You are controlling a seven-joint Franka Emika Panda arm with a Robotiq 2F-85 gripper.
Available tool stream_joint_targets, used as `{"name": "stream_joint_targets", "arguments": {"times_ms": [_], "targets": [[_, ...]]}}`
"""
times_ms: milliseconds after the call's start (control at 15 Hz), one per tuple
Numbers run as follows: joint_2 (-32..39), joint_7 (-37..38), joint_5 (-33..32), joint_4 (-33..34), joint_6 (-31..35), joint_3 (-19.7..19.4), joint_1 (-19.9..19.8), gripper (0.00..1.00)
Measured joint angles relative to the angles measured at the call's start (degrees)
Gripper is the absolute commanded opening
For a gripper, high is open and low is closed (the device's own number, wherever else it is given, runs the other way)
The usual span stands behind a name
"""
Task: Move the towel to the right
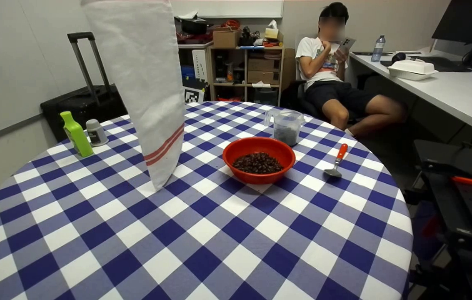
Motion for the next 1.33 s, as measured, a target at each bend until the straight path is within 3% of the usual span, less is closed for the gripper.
{"name": "stream_joint_targets", "arguments": {"times_ms": [600,1333], "targets": [[0.32,0.00,-0.30,-0.86,0.28,1.63,-2.30,0.04],[0.26,3.21,-0.30,-1.51,1.25,3.93,-2.06,0.03]]}}
